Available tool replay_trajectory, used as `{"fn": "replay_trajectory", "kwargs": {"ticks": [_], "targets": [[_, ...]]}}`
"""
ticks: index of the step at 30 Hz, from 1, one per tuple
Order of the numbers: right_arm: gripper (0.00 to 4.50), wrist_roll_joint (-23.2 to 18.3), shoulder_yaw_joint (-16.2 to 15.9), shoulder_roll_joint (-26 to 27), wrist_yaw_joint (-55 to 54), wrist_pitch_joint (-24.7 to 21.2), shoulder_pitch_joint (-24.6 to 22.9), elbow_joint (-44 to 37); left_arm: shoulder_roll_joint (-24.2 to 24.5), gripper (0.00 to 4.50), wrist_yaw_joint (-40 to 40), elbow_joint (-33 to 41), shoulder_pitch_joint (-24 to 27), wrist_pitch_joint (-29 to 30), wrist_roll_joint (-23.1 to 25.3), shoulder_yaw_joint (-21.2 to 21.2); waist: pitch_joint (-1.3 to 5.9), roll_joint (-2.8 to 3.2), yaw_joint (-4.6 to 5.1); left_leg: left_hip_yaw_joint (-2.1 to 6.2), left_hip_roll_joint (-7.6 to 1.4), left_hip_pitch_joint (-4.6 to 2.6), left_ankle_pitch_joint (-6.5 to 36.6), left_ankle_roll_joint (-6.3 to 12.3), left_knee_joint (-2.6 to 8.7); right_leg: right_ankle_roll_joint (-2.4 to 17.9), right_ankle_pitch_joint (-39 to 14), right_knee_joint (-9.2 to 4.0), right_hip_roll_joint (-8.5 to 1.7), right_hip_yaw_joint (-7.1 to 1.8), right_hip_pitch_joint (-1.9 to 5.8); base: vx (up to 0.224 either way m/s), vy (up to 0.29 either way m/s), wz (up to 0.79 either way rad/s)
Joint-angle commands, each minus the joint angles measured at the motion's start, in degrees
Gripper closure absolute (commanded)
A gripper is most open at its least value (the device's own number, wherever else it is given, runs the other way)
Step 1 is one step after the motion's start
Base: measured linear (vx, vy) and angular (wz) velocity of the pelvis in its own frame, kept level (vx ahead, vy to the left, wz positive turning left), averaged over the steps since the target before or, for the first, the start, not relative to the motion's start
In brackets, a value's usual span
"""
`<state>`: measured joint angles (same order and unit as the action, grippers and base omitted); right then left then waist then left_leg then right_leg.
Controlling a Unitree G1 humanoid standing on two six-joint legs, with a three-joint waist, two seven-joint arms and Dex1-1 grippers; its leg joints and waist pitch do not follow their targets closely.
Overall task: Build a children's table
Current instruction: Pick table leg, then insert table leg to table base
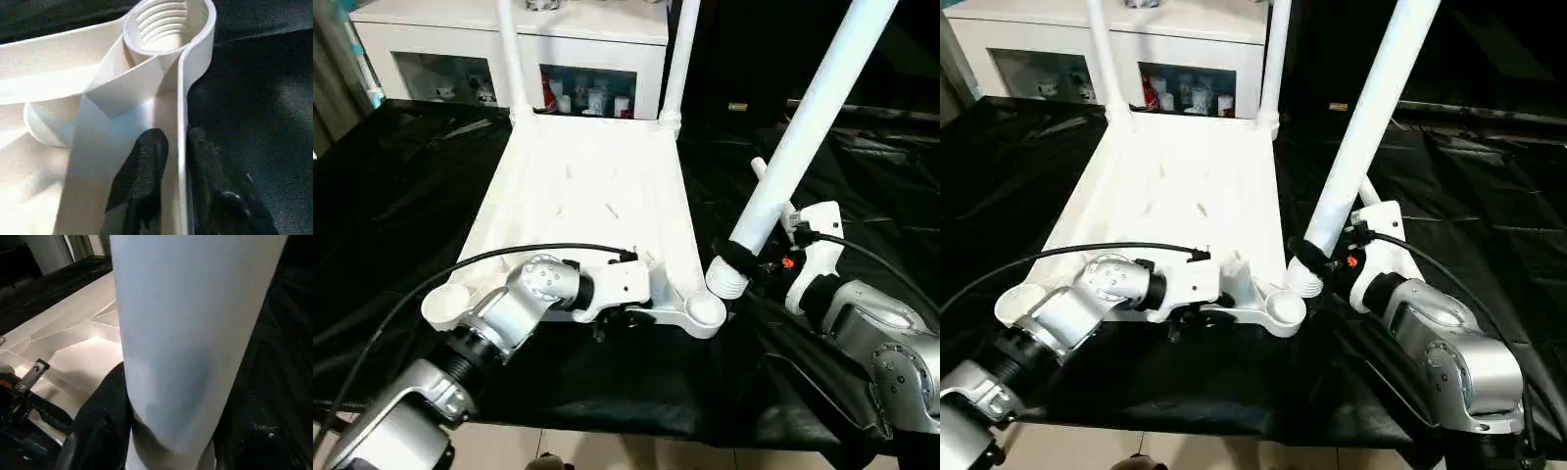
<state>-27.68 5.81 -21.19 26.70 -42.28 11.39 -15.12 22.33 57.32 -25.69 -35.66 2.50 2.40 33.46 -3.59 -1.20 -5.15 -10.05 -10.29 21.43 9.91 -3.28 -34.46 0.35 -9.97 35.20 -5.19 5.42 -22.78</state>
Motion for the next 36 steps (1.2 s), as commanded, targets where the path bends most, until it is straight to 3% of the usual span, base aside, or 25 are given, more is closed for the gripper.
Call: {"fn": "replay_trajectory", "kwargs": {"ticks": [1, 9, 17, 20, 24, 26, 27, 28, 30, 31, 32, 34, 36], "targets": [[2.62, -0.4, 0.0, -0.3, 0.2, 0.6, 0.2, -1.5, -0.5, 3.77, 0.9, -0.5, -1.5, -0.4, -0.8, -1.8, 4.17, 0.25, -0.13, 1.15, -2.84, -1.0, 15.7, -1.83, 4.38, 8.2, -18.5, -5.09, -4.08, -3.24, 2.66, 0.0, 0.0, 0.0], [2.62, -0.3, -0.2, -0.6, 0.6, 0.6, 0.3, -1.3, -1.2, 4.47, 2.1, -0.6, -1.2, -0.1, -1.3, -2.8, 4.15, 0.23, -0.12, 1.18, -2.86, -0.96, 15.8, -1.7, 4.41, 7.9, -19.2, -5.19, -4.1, -3.23, 2.64, 0.0, 0.0, 0.0], [2.62, -0.4, -0.4, -0.5, 0.8, 0.6, 0.4, -1.2, -1.1, 4.5, 2.9, -1.6, -0.6, 0.3, -0.7, -3.3, 4.23, 0.24, -0.14, 1.07, -2.88, -0.91, 14.3, -1.26, 4.37, 9.2, -15.7, -4.77, -4.07, -3.31, 2.75, 0.0, 0.0, 0.0], [2.62, -0.4, -0.4, -0.2, 0.6, 0.6, 0.5, -1.2, -0.7, 4.5, 1.5, -1.2, 0.1, 3.0, -0.6, -4.3, 4.14, 0.4, -0.09, 1.11, -2.86, -0.95, 15.3, -1.6, 4.45, 8.9, -17.1, -4.91, -4.05, -3.27, 2.76, 0.0, 0.0, 0.0], [2.62, -0.4, -0.2, 0.5, 0.2, 0.9, 0.6, -0.8, -0.7, 4.5, -5.9, 2.7, 1.6, 13.2, -0.2, -8.9, 3.9, 0.3, 0.19, 1.29, -2.86, -0.85, 17.0, -1.94, 4.5, 8.2, -21.1, -5.17, -4.2, -3.08, 2.81, 0.0, 0.0, 0.0], [2.62, -0.5, -0.2, 0.7, 0.1, 1.0, 0.7, -0.7, -0.7, 4.5, -7.5, 4.1, 2.1, 15.4, 0.2, -9.5, 3.83, 0.13, 0.53, 1.41, -2.64, -0.59, 17.2, -1.77, 4.49, 7.1, -23.8, -5.51, -4.17, -2.88, 2.92, 0.0, 0.0, 0.0], [2.62, -0.4, -0.5, 1.3, -0.2, 1.1, 1.3, 0.0, -1.0, 4.5, -11.2, 7.6, 3.7, 20.9, 1.8, -10.4, 3.81, -0.16, 0.9, 1.55, -2.62, -0.32, 17.2, -1.76, 4.58, 6.2, -25.0, -5.58, -4.12, -2.71, 3.1, 0.0, 0.0, 0.0], [2.62, -0.4, -0.6, 1.5, -0.3, 1.1, 1.5, 0.3, -1.2, 4.5, -12.4, 8.5, 4.1, 22.7, 2.4, -10.6, 3.75, -0.21, 1.45, 1.77, -2.62, 0.06, 16.9, -1.65, 4.69, 5.9, -25.3, -5.48, -4.05, -2.55, 3.28, 0.0, 0.0, 0.0], [2.62, -0.4, -1.1, 1.8, -0.2, 1.3, 2.3, 0.8, -1.5, 4.5, -13.2, 10.6, 5.1, 24.3, 3.1, -10.4, 3.81, -0.12, 1.9, 1.81, -2.32, 0.12, 16.8, -1.37, 4.47, 4.6, -27.7, -5.94, -4.02, -2.37, 3.22, 0.0, 0.0, 0.0], [2.62, -0.4, -1.3, 2.0, -0.1, 1.3, 2.9, 1.3, -2.1, 4.5, -13.0, 11.6, 5.6, 24.4, 2.4, -10.4, 3.91, -0.49, 2.36, 1.76, -2.23, 0.19, 15.9, -0.96, 4.35, 4.6, -27.0, -6.04, -3.95, -2.38, 3.19, 0.0, 0.0, 0.0], [2.62, -0.4, -1.4, 2.1, 0.0, 1.3, 3.3, 1.6, -2.5, 4.5, -12.8, 12.2, 5.8, 24.4, 2.0, -10.5, 3.92, -0.41, 2.47, 1.8, -2.18, 0.22, 15.5, -0.8, 4.34, 4.7, -26.6, -5.96, -3.89, -2.34, 3.2, 0.0, 0.0, 0.0], [2.62, -0.5, -1.5, 2.3, 0.4, 1.4, 4.4, 2.8, -3.5, 4.5, -12.2, 13.0, 6.1, 23.7, 0.5, -10.6, 3.97, -0.23, 2.26, 1.26, -2.16, -0.65, 14.6, 0.25, 3.94, 5.8, -25.3, -6.3, -3.72, -2.67, 2.36, 0.0, 0.0, 0.0], [2.62, -0.2, -1.9, 2.3, 1.7, 2.2, 6.5, 5.8, -4.5, 4.5, -11.3, 12.8, 5.8, 22.2, -0.9, -10.5, 4.12, -0.12, 1.91, 1.1, -2.36, -0.87, 13.6, 0.69, 3.97, 7.4, -21.6, -5.83, -3.48, -2.84, 2.26, 0.0, 0.0, 0.0]]}}
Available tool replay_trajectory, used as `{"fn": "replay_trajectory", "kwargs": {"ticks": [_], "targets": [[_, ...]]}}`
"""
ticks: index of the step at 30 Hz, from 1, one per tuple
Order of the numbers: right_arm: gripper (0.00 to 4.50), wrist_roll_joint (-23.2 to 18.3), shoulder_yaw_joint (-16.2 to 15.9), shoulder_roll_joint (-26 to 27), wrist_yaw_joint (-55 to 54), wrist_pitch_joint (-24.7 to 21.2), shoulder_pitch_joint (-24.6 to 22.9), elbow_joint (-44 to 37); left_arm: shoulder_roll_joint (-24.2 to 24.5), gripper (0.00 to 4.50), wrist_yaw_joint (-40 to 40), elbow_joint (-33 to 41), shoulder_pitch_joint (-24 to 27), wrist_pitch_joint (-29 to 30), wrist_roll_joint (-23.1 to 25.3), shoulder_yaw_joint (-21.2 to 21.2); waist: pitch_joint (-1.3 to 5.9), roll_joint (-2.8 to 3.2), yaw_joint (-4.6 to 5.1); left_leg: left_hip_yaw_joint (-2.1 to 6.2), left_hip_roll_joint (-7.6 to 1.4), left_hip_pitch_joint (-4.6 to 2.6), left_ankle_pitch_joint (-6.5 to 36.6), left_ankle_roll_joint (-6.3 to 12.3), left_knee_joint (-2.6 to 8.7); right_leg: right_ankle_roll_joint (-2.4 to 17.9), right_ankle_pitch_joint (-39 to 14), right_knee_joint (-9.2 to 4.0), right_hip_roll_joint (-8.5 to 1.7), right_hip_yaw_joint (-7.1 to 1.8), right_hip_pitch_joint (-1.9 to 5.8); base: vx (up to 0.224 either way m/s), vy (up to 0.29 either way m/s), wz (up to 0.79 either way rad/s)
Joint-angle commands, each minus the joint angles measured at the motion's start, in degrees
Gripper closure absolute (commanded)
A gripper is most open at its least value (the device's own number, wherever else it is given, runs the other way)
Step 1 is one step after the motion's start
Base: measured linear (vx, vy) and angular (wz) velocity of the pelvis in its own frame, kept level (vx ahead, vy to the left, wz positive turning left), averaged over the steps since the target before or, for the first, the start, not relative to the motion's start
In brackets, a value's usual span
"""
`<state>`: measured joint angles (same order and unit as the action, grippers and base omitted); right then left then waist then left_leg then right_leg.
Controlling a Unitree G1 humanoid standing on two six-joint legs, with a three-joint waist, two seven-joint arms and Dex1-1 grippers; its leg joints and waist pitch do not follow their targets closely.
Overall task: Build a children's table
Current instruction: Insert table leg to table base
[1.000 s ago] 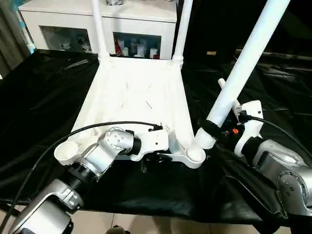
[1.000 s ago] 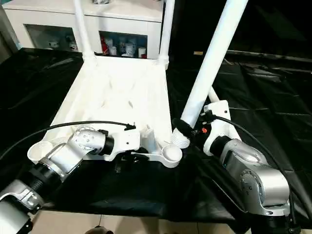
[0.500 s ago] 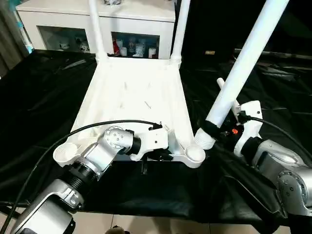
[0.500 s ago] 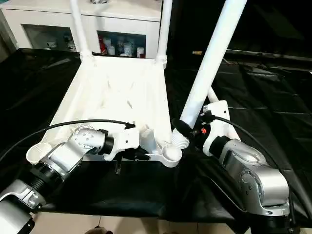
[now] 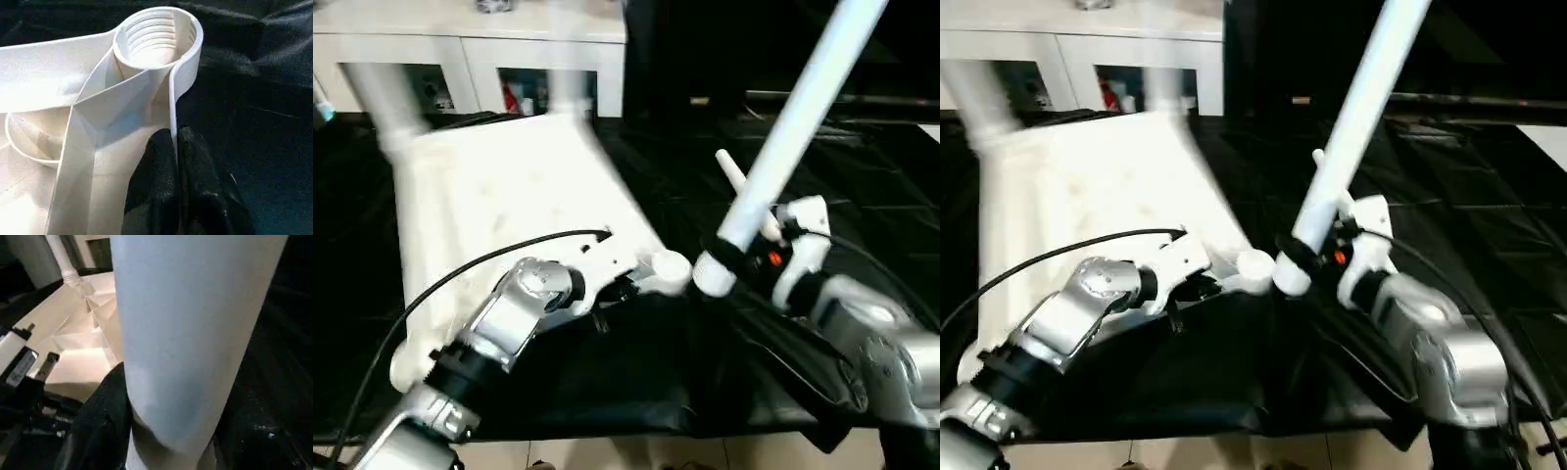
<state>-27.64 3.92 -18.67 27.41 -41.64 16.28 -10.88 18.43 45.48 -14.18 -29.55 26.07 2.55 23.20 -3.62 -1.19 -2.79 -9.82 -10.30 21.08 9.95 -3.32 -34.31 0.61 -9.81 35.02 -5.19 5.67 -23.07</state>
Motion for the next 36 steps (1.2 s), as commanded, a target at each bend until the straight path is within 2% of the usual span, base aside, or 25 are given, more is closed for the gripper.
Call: {"fn": "replay_trajectory", "kwargs": {"ticks": [1, 3, 4, 5, 7, 11, 13, 14, 15, 17, 18, 19, 21, 24, 36], "targets": [[2.62, 0.2, -0.4, -0.3, 2.2, 2.2, 3.1, 4.2, -1.2, 4.5, 1.1, 1.2, -0.5, -2.4, -1.7, -0.1, 4.17, -0.04, -0.55, 0.92, -2.43, -0.32, 13.6, 0.77, 3.9, 8.3, -19.9, -5.34, -3.51, -2.98, 2.75, 0.0, 0.0, 0.0], [2.62, 0.5, -0.6, -0.4, 2.9, 2.6, 3.9, 5.7, -1.4, 4.5, 1.1, 1.4, -0.4, -2.2, -1.9, -0.1, 4.36, 0.08, -0.98, 0.8, -2.61, -0.45, 12.5, 0.59, 3.83, 9.4, -16.1, -4.85, -3.47, -3.14, 2.75, 0.0, 0.0, 0.0], [2.62, 1.0, -1.3, -0.8, 4.1, 3.1, 5.0, 7.5, -1.8, 4.5, 1.2, 1.6, -0.4, -1.7, -2.0, -0.2, 4.36, 0.25, -1.34, 0.69, -2.68, -0.75, 12.4, 0.61, 3.85, 9.9, -14.6, -4.76, -3.4, -3.25, 2.6, 0.0, 0.0, 0.0], [2.62, 1.1, -1.5, -0.9, 4.4, 3.2, 5.2, 8.0, -1.8, 4.5, 1.2, 1.6, -0.4, -1.7, -2.0, -0.3, 4.4, 0.14, -1.42, 0.6, -2.68, -0.87, 12.5, 0.64, 3.79, 10.3, -14.1, -4.66, -3.42, -3.28, 2.52, 0.0, 0.0, 0.0], [2.62, 2.0, -2.9, -1.4, 7.0, 4.5, 7.7, 12.0, -1.9, 4.5, 2.2, 0.8, -0.6, -2.5, -1.9, -0.1, 4.49, -0.05, -1.8, 0.66, -2.63, -0.36, 11.2, 0.86, 3.82, 10.7, -12.7, -4.35, -3.62, -3.28, 3.11, 0.0, 0.0, 0.0], [2.62, 2.2, -3.9, -1.5, 9.4, 5.2, 9.6, 15.8, -1.6, 4.5, 2.6, 0.0, -1.0, -3.6, -1.6, 0.2, 4.46, -0.13, -2.13, 0.64, -2.58, -0.35, 11.1, 0.9, 3.82, 10.5, -13.6, -4.36, -3.68, -3.25, 3.16, 0.0, 0.0, 0.0], [2.62, 3.5, -5.3, -1.8, 11.1, 6.4, 10.7, 19.0, -1.6, 4.5, 2.7, -0.7, -1.3, -3.9, -1.6, 0.1, 4.33, -0.42, -2.26, 0.6, -2.65, -0.39, 11.7, 0.55, 3.86, 9.7, -15.7, -4.62, -3.8, -3.27, 3.14, 0.0, 0.0, 0.0], [2.62, 3.7, -5.5, -1.8, 11.3, 6.7, 10.9, 19.6, -1.6, 4.5, 2.7, -0.9, -1.4, -4.0, -1.6, 0.0, 4.37, -0.38, -2.26, 0.62, -2.63, -0.35, 11.6, 0.56, 3.82, 9.7, -15.7, -4.55, -3.86, -3.29, 3.15, 0.0, 0.0, 0.0], [2.62, 4.7, -6.1, -1.8, 12.3, 8.2, 11.7, 22.4, -1.5, 4.5, 2.8, -1.6, -1.7, -4.6, -1.4, -0.2, 4.36, -0.68, -2.28, 0.63, -2.63, -0.32, 11.3, 0.67, 3.83, 9.6, -16.3, -4.54, -3.88, -3.24, 3.11, 0.0, 0.0, 0.0], [2.62, 5.3, -6.4, -1.7, 12.9, 9.3, 12.4, 24.3, -1.2, 4.5, 3.4, -2.1, -1.9, -5.9, -1.1, 0.0, 4.2, -0.68, -2.26, 0.59, -2.58, -0.34, 11.8, 0.66, 3.83, 8.9, -18.3, -4.92, -3.87, -3.23, 2.98, 0.0, 0.0, 0.0], [2.62, 5.4, -6.4, -1.6, 13.0, 9.5, 12.6, 24.8, -1.0, 4.5, 3.4, -2.2, -1.9, -6.3, -0.8, 0.1, 4.23, -0.92, -2.18, 0.51, -2.59, -0.31, 11.8, 0.7, 3.81, 8.7, -18.2, -4.92, -3.84, -3.26, 2.99, 0.0, 0.0, 0.0], [2.62, 5.5, -6.5, -1.6, 13.2, 9.9, 12.9, 25.5, -0.9, 4.5, 3.4, -2.1, -1.8, -6.4, -0.6, 0.2, 4.26, -0.88, -2.22, 0.62, -2.7, -0.34, 11.5, 0.71, 3.89, 8.7, -17.9, -4.74, -3.85, -3.27, 3.01, 0.0, 0.0, 0.0], [2.62, 5.9, -6.5, -1.5, 13.5, 10.6, 13.3, 26.6, -0.8, 4.03, 3.4, -2.0, -1.6, -6.2, -0.7, -0.1, 4.25, -0.8, -2.21, 0.58, -2.71, -0.39, 11.3, 0.73, 3.87, 8.9, -17.7, -4.72, -3.86, -3.27, 2.94, 0.0, 0.0, 0.0], [2.62, 6.6, -6.3, -1.2, 14.0, 12.3, 13.9, 29.0, -0.1, 3.7, 3.5, -1.8, -1.4, -6.1, -0.6, -0.3, 4.29, -0.76, -2.19, 0.58, -2.71, -0.37, 11.5, 0.74, 3.84, 9.1, -17.8, -4.73, -3.91, -3.24, 2.96, 0.0, 0.0, 0.0], [2.62, 7.5, -6.3, -0.7, 15.4, 15.5, 14.6, 32.8, 2.2, 3.59, 5.6, -2.1, -0.7, -6.1, -0.8, -0.8, 4.2, -1.02, -2.16, 0.54, -2.75, -0.4, 11.6, 0.87, 3.93, 9.4, -17.8, -4.6, -3.86, -3.28, 2.88, 0.0, 0.0, 0.0]]}}
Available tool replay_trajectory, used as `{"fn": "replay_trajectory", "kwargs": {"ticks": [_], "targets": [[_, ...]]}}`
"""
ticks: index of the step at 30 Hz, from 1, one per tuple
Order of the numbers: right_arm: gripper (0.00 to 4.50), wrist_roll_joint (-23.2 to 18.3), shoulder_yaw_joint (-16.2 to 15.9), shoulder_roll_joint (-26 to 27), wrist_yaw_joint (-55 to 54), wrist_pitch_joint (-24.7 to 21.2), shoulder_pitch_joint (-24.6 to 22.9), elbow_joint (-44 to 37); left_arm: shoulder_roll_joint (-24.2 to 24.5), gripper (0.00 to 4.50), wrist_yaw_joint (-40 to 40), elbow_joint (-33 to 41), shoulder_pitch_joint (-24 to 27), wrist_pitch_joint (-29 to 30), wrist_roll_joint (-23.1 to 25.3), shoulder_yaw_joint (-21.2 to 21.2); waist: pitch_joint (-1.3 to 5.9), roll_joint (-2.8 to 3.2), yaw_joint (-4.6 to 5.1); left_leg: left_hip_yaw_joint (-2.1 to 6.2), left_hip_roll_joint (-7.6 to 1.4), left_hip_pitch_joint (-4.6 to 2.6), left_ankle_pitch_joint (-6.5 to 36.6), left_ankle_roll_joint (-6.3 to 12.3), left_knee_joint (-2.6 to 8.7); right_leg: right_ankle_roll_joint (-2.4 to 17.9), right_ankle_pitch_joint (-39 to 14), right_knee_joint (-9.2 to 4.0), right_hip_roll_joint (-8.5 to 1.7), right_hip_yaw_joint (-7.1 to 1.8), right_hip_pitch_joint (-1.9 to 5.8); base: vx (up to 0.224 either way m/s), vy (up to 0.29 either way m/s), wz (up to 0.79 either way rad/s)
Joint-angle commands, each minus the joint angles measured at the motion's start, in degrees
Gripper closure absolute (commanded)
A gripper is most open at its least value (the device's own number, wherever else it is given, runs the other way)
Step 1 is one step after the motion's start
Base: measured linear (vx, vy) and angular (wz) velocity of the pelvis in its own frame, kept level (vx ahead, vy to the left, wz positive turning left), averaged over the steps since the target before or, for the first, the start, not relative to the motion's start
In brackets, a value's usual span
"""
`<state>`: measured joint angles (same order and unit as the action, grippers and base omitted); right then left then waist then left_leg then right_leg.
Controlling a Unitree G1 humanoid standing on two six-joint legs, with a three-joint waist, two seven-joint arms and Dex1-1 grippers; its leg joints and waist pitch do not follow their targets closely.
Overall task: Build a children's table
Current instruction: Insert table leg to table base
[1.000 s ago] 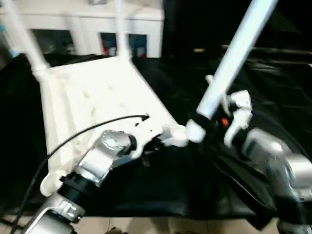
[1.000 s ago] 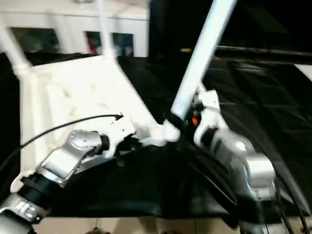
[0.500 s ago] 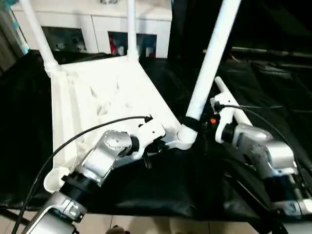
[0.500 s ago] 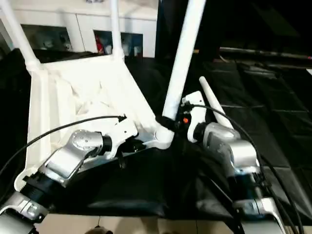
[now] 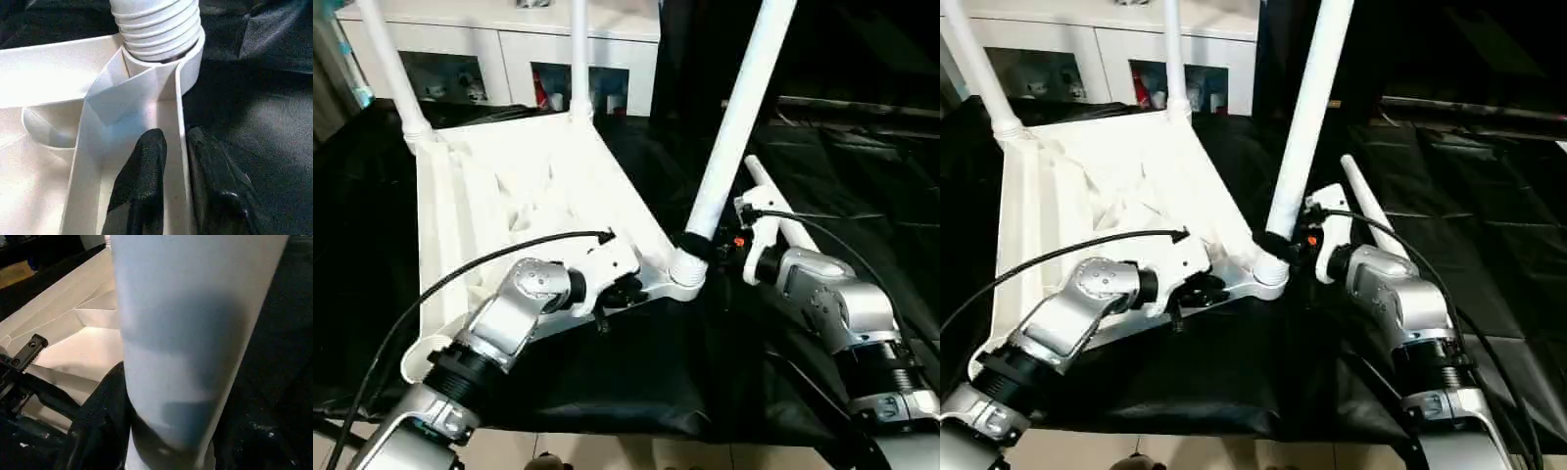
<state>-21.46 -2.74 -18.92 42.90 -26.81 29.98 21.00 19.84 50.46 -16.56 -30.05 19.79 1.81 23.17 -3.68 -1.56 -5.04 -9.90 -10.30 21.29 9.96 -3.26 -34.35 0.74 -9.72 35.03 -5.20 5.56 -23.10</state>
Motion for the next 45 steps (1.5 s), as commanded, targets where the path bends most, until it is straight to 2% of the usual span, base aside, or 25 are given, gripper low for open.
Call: {"fn": "replay_trajectory", "kwargs": {"ticks": [1, 2, 3, 4, 7, 8, 12, 17, 18, 19, 23, 31, 34, 39, 40, 42, 43, 45], "targets": [[2.62, 1.4, 0.4, -0.4, 0.0, 0.8, 1.0, 1.1, 0.8, 3.59, 1.1, 0.4, 0.0, 0.5, -0.3, -0.7, 4.25, -0.71, 0.11, 0.63, -2.71, -0.57, 11.8, 0.76, 3.99, 9.0, -18.5, -4.67, -3.86, -3.15, 2.94, 0.0, 0.0, 0.0], [2.62, 1.4, 0.4, -0.4, 0.0, 0.8, 1.0, 1.1, 0.8, 3.59, 1.1, 0.4, 0.0, 0.6, -0.4, -0.7, 4.28, -0.68, 0.09, 0.63, -2.73, -0.62, 11.7, 0.73, 3.99, 9.0, -18.6, -4.66, -3.88, -3.16, 2.9, 0.0, 0.0, 0.0], [2.62, 1.5, 0.3, -0.3, 0.0, 0.9, 1.1, 1.2, 0.8, 3.87, 1.4, 0.5, 0.1, 0.8, -0.6, -0.7, 4.26, -0.69, 0.11, 0.61, -2.75, -0.69, 11.9, 0.66, 3.98, 9.0, -18.7, -4.67, -3.86, -3.17, 2.83, 0.0, 0.0, 0.0], [2.62, 1.5, 0.2, -0.3, 0.1, 1.0, 1.2, 1.3, 0.6, 3.93, 1.5, 0.5, 0.3, 1.0, -1.0, -1.0, 4.25, -0.75, 0.12, 0.6, -2.73, -0.63, 11.8, 0.67, 3.99, 9.0, -18.8, -4.71, -3.86, -3.18, 2.86, 0.0, 0.0, 0.0], [2.62, 1.7, 0.1, -0.2, 0.4, 1.3, 1.3, 1.6, 0.3, 3.93, 1.7, 0.5, 0.5, 1.5, -1.7, -1.3, 4.22, -0.77, 0.16, 0.63, -2.8, -0.71, 12.3, 0.45, 4.04, 9.0, -19.1, -4.72, -3.85, -3.17, 2.77, 0.0, 0.0, 0.0], [2.62, 1.8, 0.0, -0.2, 0.5, 1.4, 1.4, 1.7, 0.2, 4.27, 1.8, 0.4, 0.5, 1.6, -1.9, -1.4, 4.22, -0.89, 0.16, 0.65, -2.76, -0.64, 12.4, 0.47, 4.03, 8.8, -19.7, -4.76, -3.91, -3.15, 2.85, 0.0, 0.0, 0.0], [2.62, 2.1, -0.4, -0.2, 0.7, 1.5, 1.5, 1.8, 0.2, 4.47, 1.8, 0.2, 0.6, 1.6, -2.0, -1.6, 4.19, -0.9, 0.14, 0.64, -2.77, -0.67, 12.5, 0.56, 4.03, 8.7, -20.2, -4.85, -3.9, -3.15, 2.75, 0.0, 0.0, 0.0], [2.62, 3.0, -1.3, -0.3, 1.5, 1.4, 2.3, 2.1, 0.5, 4.5, 2.2, 0.4, 1.1, 1.8, -2.2, -1.7, 4.18, -1.02, 0.21, 0.67, -2.8, -0.66, 12.2, 0.52, 4.07, 8.5, -20.0, -4.8, -3.87, -3.15, 2.75, 0.0, 0.0, 0.0], [2.62, 3.2, -1.6, -0.3, 1.8, 1.2, 2.4, 2.0, 0.5, 4.5, 2.2, 0.5, 1.2, 1.9, -2.3, -1.7, 4.18, -1.34, 0.26, 0.62, -2.78, -0.62, 12.2, 0.55, 4.05, 8.4, -20.0, -4.85, -3.89, -3.16, 2.77, 0.0, 0.0, 0.0], [2.62, 3.4, -1.8, -0.3, 2.0, 1.1, 2.5, 1.9, 0.5, 4.5, 2.2, 0.5, 1.2, 1.9, -2.4, -1.7, 4.15, -1.15, 0.2, 0.69, -2.82, -0.66, 12.4, 0.46, 4.11, 8.3, -20.4, -4.84, -3.91, -3.17, 2.74, 0.0, 0.0, 0.0], [2.62, 4.5, -4.1, -0.9, 4.1, -0.2, 2.9, 1.6, 0.6, 4.5, 2.3, 0.9, 1.5, 1.7, -2.4, -1.5, 4.16, -1.31, 0.26, 0.74, -2.87, -0.73, 13.3, 0.05, 4.18, 8.1, -20.5, -4.87, -3.87, -3.18, 2.69, 0.0, 0.0, 0.0], [2.62, 4.9, -3.9, 0.0, 3.8, 0.6, 4.1, 3.5, 0.6, 4.5, 2.4, 0.8, 1.6, 1.4, -2.0, -1.3, 4.23, -1.5, 0.32, 0.74, -2.85, -0.81, 14.2, -0.29, 4.17, 8.3, -20.5, -4.89, -3.9, -3.19, 2.63, 0.0, 0.0, 0.0], [2.62, 4.5, -2.2, 1.2, 3.0, 1.4, 4.8, 5.7, 0.6, 4.5, 2.2, 0.7, 1.5, 1.3, -2.0, -1.3, 4.15, -1.49, 0.35, 0.79, -2.85, -0.81, 14.8, -0.44, 4.2, 8.0, -22.2, -5.12, -4.0, -3.17, 2.57, 0.0, 0.0, 0.0], [2.62, 2.5, 1.4, 1.6, 1.7, 1.9, 4.5, 7.8, 0.5, 4.5, 1.7, 0.6, 1.4, 1.2, -2.0, -1.5, 4.15, -1.5, 0.41, 0.84, -2.93, -0.85, 15.1, -0.58, 4.3, 8.2, -21.6, -5.04, -3.96, -3.17, 2.57, 0.0, 0.0, 0.0], [2.62, 1.6, 3.0, 1.4, 1.3, 1.8, 3.7, 8.1, 0.5, 4.5, 1.6, 0.5, 1.4, 1.2, -2.0, -1.5, 4.16, -1.43, 0.38, 0.85, -2.91, -0.87, 15.0, -0.62, 4.29, 8.2, -21.5, -5.03, -3.95, -3.17, 2.57, 0.0, 0.0, 0.0], [2.62, 1.2, 3.8, 1.4, 1.1, 1.8, 3.0, 8.0, 0.5, 4.5, 1.6, 0.4, 1.3, 1.2, -2.0, -1.6, 4.17, -1.44, 0.37, 0.83, -2.95, -0.95, 15.1, -0.6, 4.27, 8.2, -21.5, -5.07, -3.98, -3.16, 2.55, 0.0, 0.0, 0.0], [2.62, 0.8, 4.7, 1.4, 1.1, 1.7, 2.4, 7.9, 0.4, 4.5, 1.5, 0.4, 1.3, 1.2, -2.0, -1.6, 4.2, -1.23, 0.32, 0.85, -2.97, -0.92, 15.0, -0.61, 4.3, 8.3, -21.0, -5.0, -3.96, -3.2, 2.57, 0.0, 0.0, 0.0], [2.62, 0.0, 6.2, 1.7, 0.9, 1.9, 1.2, 7.9, 0.4, 4.5, 1.5, 0.2, 1.2, 1.1, -2.0, -1.7, 4.27, -1.34, 0.32, 0.8, -2.95, -0.87, 14.7, -0.53, 4.29, 8.6, -20.0, -4.97, -3.92, -3.21, 2.62, 0.0, 0.0, 0.0]]}}
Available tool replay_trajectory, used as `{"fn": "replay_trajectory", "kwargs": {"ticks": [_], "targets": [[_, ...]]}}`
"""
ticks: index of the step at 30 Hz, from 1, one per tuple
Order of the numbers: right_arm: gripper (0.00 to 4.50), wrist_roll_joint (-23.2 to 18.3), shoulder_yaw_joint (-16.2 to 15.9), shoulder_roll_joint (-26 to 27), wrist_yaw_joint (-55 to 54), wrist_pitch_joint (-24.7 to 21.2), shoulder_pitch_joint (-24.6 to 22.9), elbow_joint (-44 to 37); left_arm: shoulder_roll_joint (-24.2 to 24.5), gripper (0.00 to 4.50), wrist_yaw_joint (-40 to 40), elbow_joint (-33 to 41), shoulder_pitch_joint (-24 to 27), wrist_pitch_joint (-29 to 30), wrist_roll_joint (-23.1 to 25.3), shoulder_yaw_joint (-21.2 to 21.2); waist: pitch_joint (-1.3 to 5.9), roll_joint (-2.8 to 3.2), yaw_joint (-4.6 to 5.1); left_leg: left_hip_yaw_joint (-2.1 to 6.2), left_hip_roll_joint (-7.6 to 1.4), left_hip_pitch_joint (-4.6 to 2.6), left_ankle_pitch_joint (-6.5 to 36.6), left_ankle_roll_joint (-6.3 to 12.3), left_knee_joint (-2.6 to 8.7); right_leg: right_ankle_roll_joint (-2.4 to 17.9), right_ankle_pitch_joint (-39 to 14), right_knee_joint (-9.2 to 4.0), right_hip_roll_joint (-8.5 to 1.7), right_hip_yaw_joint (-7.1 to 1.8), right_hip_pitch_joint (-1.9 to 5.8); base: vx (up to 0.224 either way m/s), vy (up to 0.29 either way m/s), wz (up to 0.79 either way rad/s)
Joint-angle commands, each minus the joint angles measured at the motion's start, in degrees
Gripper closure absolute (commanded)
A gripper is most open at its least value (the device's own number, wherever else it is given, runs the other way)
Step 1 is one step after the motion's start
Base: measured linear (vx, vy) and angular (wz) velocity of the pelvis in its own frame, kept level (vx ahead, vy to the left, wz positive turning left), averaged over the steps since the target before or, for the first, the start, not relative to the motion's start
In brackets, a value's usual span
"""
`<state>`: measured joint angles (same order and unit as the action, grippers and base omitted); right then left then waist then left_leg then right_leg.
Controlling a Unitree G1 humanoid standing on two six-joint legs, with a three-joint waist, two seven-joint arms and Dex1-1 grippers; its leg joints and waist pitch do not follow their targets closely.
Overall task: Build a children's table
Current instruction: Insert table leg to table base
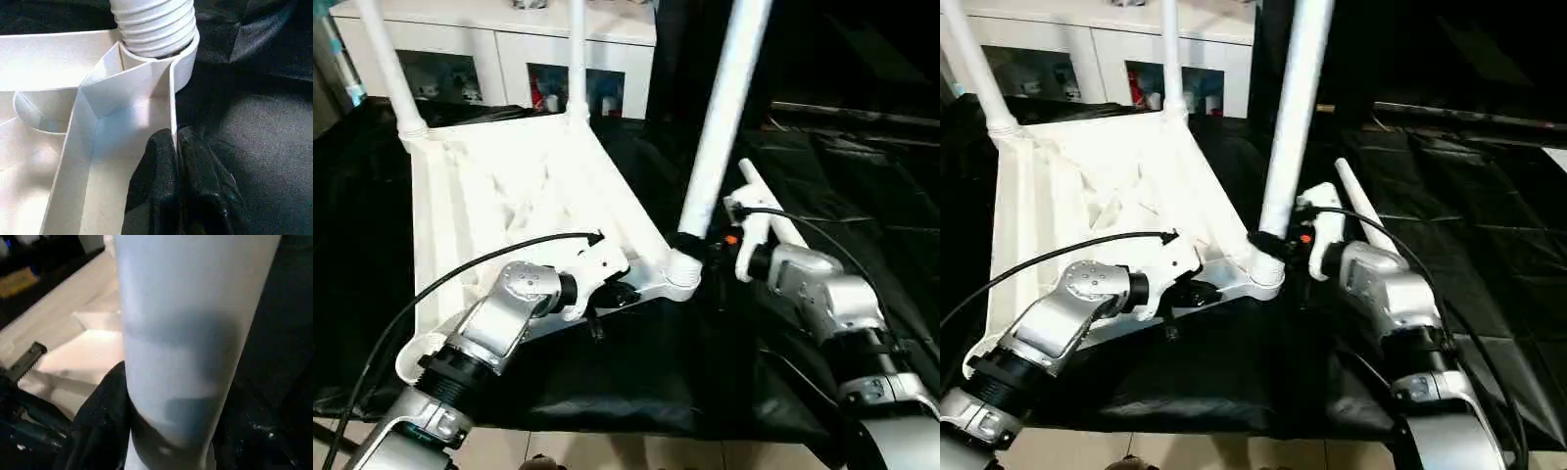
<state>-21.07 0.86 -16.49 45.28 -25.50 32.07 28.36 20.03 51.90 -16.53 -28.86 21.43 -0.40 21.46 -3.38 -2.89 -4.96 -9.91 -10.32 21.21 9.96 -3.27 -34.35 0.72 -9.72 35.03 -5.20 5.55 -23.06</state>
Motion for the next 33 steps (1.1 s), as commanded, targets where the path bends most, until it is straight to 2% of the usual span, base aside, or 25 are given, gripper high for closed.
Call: {"fn": "replay_trajectory", "kwargs": {"ticks": [1, 4, 6, 8, 12, 14, 15, 17, 18, 20, 22, 25, 29, 33], "targets": [[2.62, -0.7, 3.1, -0.6, -1.7, 0.9, -1.5, 0.5, 0.2, 4.5, 0.0, 0.0, -0.1, -0.6, 0.2, 0.0, 3.96, 0.06, 0.23, 0.81, -2.95, -0.82, 14.7, -0.47, 4.33, 8.8, -19.5, -4.96, -3.9, -3.21, 2.58, 0.0, 0.0, 0.0], [2.62, -2.3, 5.4, 0.9, -3.3, 2.2, -4.7, 0.2, -0.2, 4.5, 0.0, -0.8, -0.6, -0.8, 0.2, -0.2, 3.96, 0.31, 0.11, 0.79, -2.92, -0.82, 15.0, -0.49, 4.35, 8.9, -19.6, -5.1, -3.97, -3.22, 2.59, 0.0, 0.0, 0.0], [2.62, -2.9, 6.0, 1.8, -3.9, 2.8, -6.0, 0.2, -0.3, 4.5, 0.0, -1.0, -0.8, -0.9, 0.2, -0.3, 4.0, 0.22, 0.15, 0.9, -2.92, -0.79, 15.5, -0.62, 4.4, 8.9, -19.9, -5.01, -3.95, -3.11, 2.68, 0.0, 0.0, 0.0], [2.62, -3.5, 6.7, 3.1, -4.5, 4.0, -7.4, 0.5, -0.3, 4.5, 0.0, -1.4, -1.1, -1.1, 0.3, -0.4, 3.78, 0.49, 0.15, 0.93, -2.94, -1.03, 17.4, -0.95, 4.51, 8.5, -22.2, -5.44, -3.98, -3.1, 2.36, 0.0, 0.0, 0.0], [2.63, -3.5, 7.2, 4.0, -5.1, 5.1, -8.3, 1.1, -0.3, 4.5, 0.0, -1.7, -1.3, -1.1, 0.3, -0.4, 3.69, 0.65, 0.24, 1.12, -2.88, -1.15, 19.4, -1.34, 4.6, 7.4, -25.6, -5.92, -4.09, -2.96, 2.27, 0.0, 0.0, 0.0], [2.63, -2.7, 6.9, 4.5, -5.7, 6.7, -9.4, 1.1, -0.2, 4.5, 0.2, -2.1, -1.7, -1.2, 0.4, -0.5, 3.66, 0.92, 0.25, 1.27, -2.88, -1.22, 20.5, -1.54, 4.66, 7.0, -26.8, -6.13, -4.1, -2.89, 2.17, 0.0, 0.0, 0.0], [2.63, -1.8, 6.2, 4.5, -6.0, 7.5, -9.9, 0.8, -0.1, 4.5, 0.3, -2.2, -1.9, -1.3, 0.4, -0.6, 3.63, 0.84, 0.3, 1.28, -2.86, -1.15, 20.7, -1.54, 4.69, 6.8, -27.0, -6.18, -4.1, -2.84, 2.19, 0.0, 0.0, 0.0], [2.63, -0.2, 4.9, 4.1, -6.2, 8.6, -10.4, 0.2, 0.0, 4.5, 0.4, -2.4, -2.0, -1.3, 0.5, -0.6, 3.61, 1.08, 0.27, 1.4, -2.87, -1.17, 21.3, -1.78, 4.75, 6.6, -27.5, -6.18, -4.11, -2.82, 2.16, 0.0, 0.0, 0.0], [2.63, 2.3, 2.7, 3.3, -6.1, 10.3, -11.1, -0.7, 0.1, 4.5, 0.5, -2.6, -2.2, -1.4, 0.6, -0.6, 3.59, 1.08, 0.27, 1.42, -2.87, -1.18, 21.6, -1.83, 4.79, 6.3, -27.9, -6.24, -4.08, -2.8, 2.13, 0.0, 0.0, 0.0], [2.63, 3.6, 1.6, 2.9, -6.0, 11.2, -11.3, -0.9, 0.2, 4.5, 0.6, -2.8, -2.4, -1.6, 0.6, -0.6, 3.54, 1.22, 0.34, 1.45, -2.84, -1.21, 22.2, -1.87, 4.8, 6.0, -28.7, -6.36, -4.08, -2.85, 2.04, 0.0, 0.0, 0.0], [2.63, 7.7, -1.9, 1.3, -6.0, 13.4, -11.8, -1.5, 0.2, 4.5, 0.6, -3.3, -2.7, -1.8, 0.9, -0.5, 3.47, 1.37, 0.35, 1.51, -2.76, -1.3, 22.9, -1.88, 4.8, 5.6, -29.8, -6.53, -4.0, -2.72, 1.98, 0.0, 0.0, 0.0], [2.63, 8.3, -2.6, 1.0, -6.0, 14.1, -11.6, -1.7, 0.1, 4.5, 0.6, -3.7, -2.9, -2.0, 0.9, -0.4, 3.41, 1.24, 0.52, 1.56, -2.68, -1.51, 24.2, -1.55, 4.7, 4.7, -32.6, -6.99, -4.11, -2.64, 1.76, 0.0, 0.0, 0.0], [2.63, 9.4, -3.7, 0.4, -5.4, 14.9, -11.4, -2.0, -0.1, 4.5, 0.7, -4.2, -3.2, -2.2, 1.0, -0.3, 3.36, 1.12, 0.64, 1.68, -2.75, -1.38, 24.7, -1.47, 4.82, 4.6, -32.6, -7.0, -3.99, -2.56, 1.73, 0.0, 0.0, 0.0], [2.63, 9.4, -4.4, -0.2, -4.4, 14.7, -11.0, -2.2, -0.3, 4.5, 0.6, -4.5, -3.4, -2.5, 1.0, -0.3, 3.31, 1.18, 0.72, 1.73, -2.82, -1.55, 25.8, -1.45, 4.86, 4.8, -32.6, -7.09, -4.02, -2.55, 1.6, 0.0, 0.0, 0.0]]}}
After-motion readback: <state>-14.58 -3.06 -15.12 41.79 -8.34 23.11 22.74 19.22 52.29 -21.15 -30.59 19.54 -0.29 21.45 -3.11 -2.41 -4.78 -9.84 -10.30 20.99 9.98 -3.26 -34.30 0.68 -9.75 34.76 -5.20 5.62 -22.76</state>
